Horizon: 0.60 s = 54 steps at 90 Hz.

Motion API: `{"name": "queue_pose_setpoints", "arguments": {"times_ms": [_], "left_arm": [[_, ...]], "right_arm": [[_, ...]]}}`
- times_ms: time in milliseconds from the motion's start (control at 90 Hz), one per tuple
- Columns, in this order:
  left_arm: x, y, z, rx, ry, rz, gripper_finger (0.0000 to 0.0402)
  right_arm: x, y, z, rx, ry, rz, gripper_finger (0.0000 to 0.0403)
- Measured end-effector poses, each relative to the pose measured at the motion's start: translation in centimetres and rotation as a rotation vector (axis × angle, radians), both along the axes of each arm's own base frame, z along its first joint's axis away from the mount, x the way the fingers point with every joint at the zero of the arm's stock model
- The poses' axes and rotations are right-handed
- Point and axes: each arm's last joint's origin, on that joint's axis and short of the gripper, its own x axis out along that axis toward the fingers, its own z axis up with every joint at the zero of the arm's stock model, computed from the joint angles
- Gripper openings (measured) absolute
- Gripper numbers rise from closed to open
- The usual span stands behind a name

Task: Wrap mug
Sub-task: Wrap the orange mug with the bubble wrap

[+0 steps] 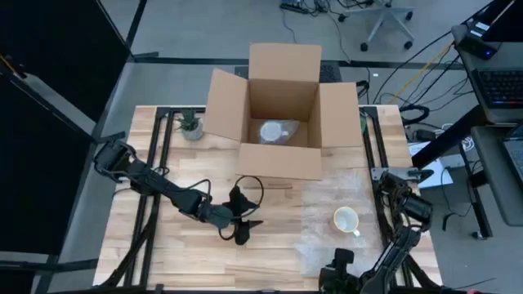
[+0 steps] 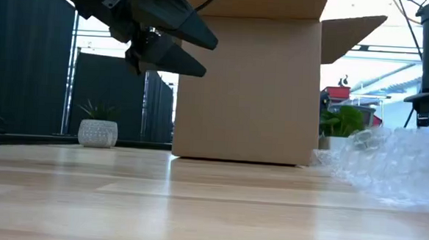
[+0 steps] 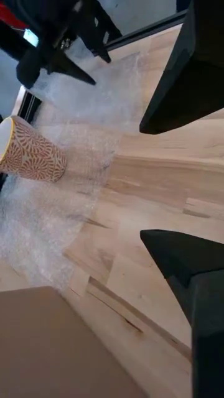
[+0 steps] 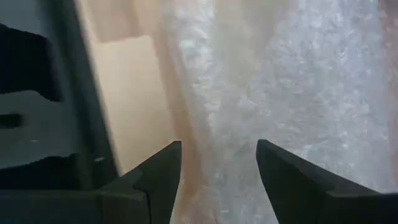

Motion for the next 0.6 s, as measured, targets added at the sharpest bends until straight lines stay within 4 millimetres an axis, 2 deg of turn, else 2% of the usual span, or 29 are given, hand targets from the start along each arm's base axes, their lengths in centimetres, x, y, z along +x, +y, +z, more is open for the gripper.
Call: {"name": "queue_pose_setpoints", "arguments": {"times_ms": [200,489,600], "left_arm": [[0.0,0.01,0.0,0.001,0.0,0.001,0.0253],[0.03,-0.06,0.09,-0.005,-0.011,-0.001,0.0253],[0.07,-0.06,0.15,-0.008,-0.017,0.0,0.0253]], "right_arm": [[-0.13,0.0,0.06,-0.001,0.03,0.029,0.0133],[-0.34,-0.03,0.03,0.01,0.108,0.072,0.0108],[-0.41,-0.01,0.02,0.016,0.12,0.073,0.0081]]}}
